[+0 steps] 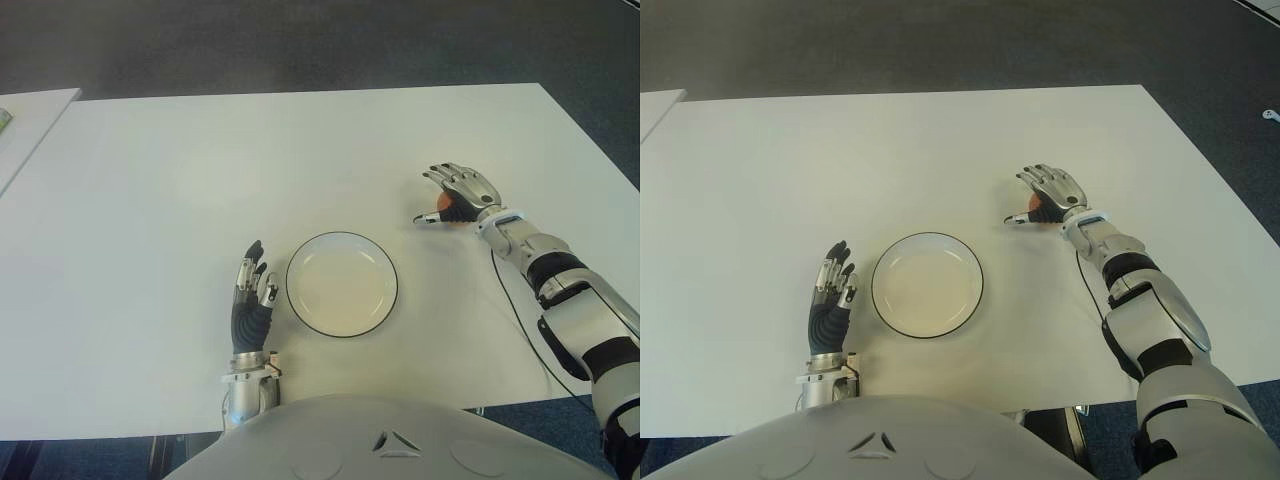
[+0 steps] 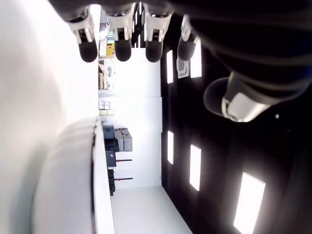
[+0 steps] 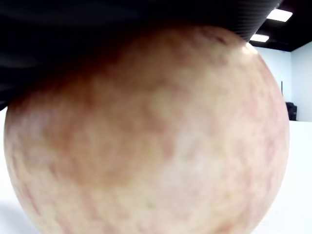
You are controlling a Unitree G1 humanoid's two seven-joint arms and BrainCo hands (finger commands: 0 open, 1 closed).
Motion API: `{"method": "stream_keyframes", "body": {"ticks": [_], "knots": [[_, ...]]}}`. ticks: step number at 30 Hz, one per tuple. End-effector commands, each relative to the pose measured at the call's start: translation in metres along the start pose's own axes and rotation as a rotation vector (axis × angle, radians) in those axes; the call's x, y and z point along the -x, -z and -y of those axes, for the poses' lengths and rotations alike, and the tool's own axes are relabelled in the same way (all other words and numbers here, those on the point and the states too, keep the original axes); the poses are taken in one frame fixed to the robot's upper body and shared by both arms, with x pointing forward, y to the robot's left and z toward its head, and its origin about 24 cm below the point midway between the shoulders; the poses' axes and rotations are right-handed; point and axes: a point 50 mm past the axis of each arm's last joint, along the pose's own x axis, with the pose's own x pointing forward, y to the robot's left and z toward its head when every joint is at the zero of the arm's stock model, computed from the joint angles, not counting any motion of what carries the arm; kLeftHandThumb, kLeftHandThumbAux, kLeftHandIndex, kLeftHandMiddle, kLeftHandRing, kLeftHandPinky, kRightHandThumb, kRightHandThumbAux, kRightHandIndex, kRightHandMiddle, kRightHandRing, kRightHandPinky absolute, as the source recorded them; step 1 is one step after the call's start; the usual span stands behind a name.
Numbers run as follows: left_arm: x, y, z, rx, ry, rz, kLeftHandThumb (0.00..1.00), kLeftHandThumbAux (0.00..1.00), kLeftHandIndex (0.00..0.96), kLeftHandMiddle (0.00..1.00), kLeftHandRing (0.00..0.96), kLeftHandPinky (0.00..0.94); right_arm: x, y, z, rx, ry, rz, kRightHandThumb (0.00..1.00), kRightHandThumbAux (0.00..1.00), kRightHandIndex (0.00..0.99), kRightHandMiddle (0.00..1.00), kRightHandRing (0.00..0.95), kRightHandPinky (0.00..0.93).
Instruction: Put the apples into the plate.
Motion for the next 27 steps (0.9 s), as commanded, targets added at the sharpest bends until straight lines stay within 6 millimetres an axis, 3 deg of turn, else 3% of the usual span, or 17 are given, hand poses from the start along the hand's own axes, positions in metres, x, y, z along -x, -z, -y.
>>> {"method": "stream_keyframes", "body": {"ticks": [1,27], "knots": [[0.008,0.008,-0.005,-0.017,0.005,-0.071,0.000,0.446,0.000,0.000,0.000,0.000,0.025,-0.002,-0.045,0.005,-0.201,-0.013,0.257,0.276,0.000,0.000,0.000,0.000],[0.006,0.004,-0.003,-0.002,-0.003,-0.092,0.000,0.431,0.000,0.000,0.000,0.000,0.033,0.016,-0.043,0.065,-0.232,-0.038,0.231,0.282,0.000,0.000,0.000,0.000]]}}
